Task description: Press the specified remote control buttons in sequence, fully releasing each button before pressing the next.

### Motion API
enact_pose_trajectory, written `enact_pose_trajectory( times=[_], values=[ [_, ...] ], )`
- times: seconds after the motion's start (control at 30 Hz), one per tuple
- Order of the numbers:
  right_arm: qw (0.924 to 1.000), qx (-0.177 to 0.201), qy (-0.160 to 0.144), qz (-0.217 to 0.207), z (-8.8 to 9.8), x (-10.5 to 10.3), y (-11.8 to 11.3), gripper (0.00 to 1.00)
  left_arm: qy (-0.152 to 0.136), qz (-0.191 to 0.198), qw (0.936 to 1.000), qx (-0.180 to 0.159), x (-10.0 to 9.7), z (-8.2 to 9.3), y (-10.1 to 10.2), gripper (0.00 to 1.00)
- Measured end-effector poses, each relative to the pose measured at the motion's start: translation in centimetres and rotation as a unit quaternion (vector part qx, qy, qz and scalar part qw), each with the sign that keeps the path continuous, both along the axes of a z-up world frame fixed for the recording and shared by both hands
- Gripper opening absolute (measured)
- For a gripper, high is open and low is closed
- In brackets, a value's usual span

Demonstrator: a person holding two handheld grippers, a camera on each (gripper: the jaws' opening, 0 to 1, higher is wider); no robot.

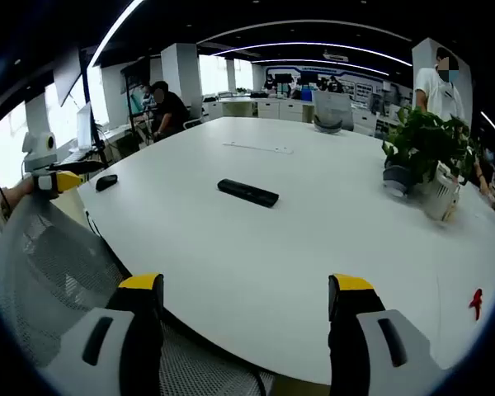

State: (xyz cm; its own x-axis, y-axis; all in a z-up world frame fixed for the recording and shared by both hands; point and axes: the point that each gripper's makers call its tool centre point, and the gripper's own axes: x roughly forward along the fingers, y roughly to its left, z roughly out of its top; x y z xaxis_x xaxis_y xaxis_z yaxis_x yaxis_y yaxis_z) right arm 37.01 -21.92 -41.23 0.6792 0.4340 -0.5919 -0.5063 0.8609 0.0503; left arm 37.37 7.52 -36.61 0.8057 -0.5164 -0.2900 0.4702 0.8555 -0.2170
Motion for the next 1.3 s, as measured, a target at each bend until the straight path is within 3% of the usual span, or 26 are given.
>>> enact_pose_trajectory(
  times=[0.2, 0.33, 0.5, 1.3],
  values=[
    [0.9998, 0.02, 0.004, 0.005, 0.2, -0.1, 0.6, 0.82, 0.004, 0.003, 1.0, 0.003, -0.1, -0.2, 0.0, 1.0],
    [0.9996, -0.003, 0.0, 0.029, 0.0, -0.3, 1.0, 0.81, 0.001, 0.021, 0.9998, -0.005, 0.1, 0.0, 0.8, 1.0],
    [0.9998, 0.009, 0.003, 0.017, 0.1, -0.3, 0.6, 0.81, 0.003, 0.009, 1.0, 0.002, -0.1, -0.2, 0.3, 1.0],
    [1.0, 0.0, 0.002, 0.009, -0.1, -0.4, 0.3, 0.81, 0.006, -0.005, 1.0, -0.001, -0.5, -0.2, -0.2, 1.0]
  ],
)
